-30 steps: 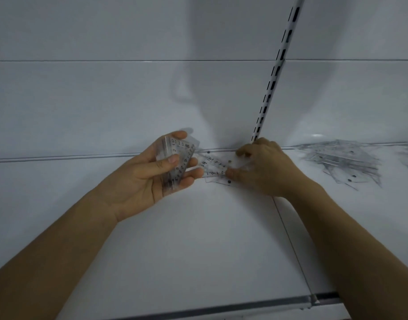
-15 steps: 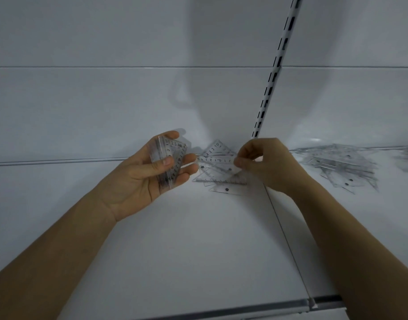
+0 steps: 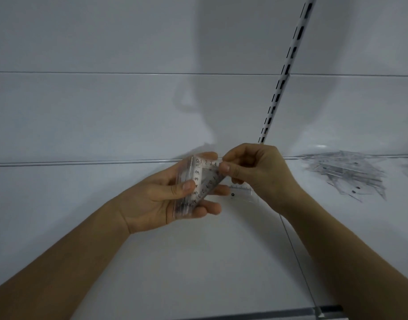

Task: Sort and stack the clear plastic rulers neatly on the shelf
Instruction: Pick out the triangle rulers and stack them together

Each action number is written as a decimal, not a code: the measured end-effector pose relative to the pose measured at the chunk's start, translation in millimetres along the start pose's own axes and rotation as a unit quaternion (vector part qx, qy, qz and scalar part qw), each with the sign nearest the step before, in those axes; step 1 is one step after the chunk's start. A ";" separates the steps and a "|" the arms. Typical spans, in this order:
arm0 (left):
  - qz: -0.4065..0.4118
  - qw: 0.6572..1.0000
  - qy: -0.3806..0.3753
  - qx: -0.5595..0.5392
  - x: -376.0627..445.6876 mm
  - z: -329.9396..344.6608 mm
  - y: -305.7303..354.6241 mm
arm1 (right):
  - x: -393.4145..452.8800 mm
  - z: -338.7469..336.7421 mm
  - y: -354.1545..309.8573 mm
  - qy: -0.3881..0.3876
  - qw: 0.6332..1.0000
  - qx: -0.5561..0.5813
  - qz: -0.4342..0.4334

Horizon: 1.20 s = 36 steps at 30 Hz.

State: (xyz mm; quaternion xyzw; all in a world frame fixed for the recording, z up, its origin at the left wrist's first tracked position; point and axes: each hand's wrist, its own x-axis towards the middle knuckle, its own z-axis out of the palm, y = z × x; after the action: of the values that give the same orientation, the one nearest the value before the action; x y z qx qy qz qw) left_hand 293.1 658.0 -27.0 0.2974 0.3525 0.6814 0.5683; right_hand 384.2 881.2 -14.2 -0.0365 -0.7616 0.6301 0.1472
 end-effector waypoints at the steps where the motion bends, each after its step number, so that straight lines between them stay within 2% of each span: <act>1: -0.001 1.000 0.001 -0.003 -0.5 -0.3 0.2 | -0.1 2.3 2.9 0.020 1.000 -0.022 0.000; 3: 0.005 1.000 0.009 -0.005 -0.7 -1.7 0.1 | -0.7 5.4 5.9 0.054 0.995 -0.089 -0.002; 7: 0.052 0.998 0.040 0.008 1.9 0.4 -0.7 | 2.8 2.7 12.8 0.072 0.968 -0.240 0.009; 9: 0.075 0.996 0.058 -0.003 2.3 0.9 1.8 | 4.6 -2.4 17.6 0.057 0.929 -0.364 0.028; 11: 0.088 0.993 0.077 -0.014 1.1 -0.6 5.1 | 4.8 -4.2 19.1 0.000 0.878 -0.472 0.080; 13: 0.089 0.991 0.102 -0.012 0.2 -2.6 6.7 | 5.0 -1.7 19.0 -0.029 0.852 -0.509 0.116; 18: 0.080 0.990 0.112 0.006 2.1 -4.8 4.7 | 10.7 -8.3 20.2 -0.011 0.902 -0.413 0.129; 21: 0.079 0.989 0.124 0.008 2.3 -3.5 5.0 | 9.4 -10.9 21.3 0.019 0.921 -0.376 0.106; 25: 0.085 0.986 0.145 0.011 1.8 -2.2 7.3 | 10.4 -16.4 17.2 0.079 0.932 -0.353 0.038; 30: 0.090 0.980 0.179 0.013 1.4 -3.7 9.0 | 10.7 -29.1 6.3 0.162 0.950 -0.264 -0.027; 36: 0.075 0.978 0.195 0.012 4.5 -6.0 7.7 | 11.0 -34.5 7.0 0.188 0.963 -0.193 -0.010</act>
State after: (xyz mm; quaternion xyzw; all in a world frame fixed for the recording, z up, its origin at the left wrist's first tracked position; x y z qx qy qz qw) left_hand 283.1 660.7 -24.0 0.1913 0.4415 0.7627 0.4321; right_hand 382.2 918.0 -13.4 -0.1745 -0.8274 0.4518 0.2843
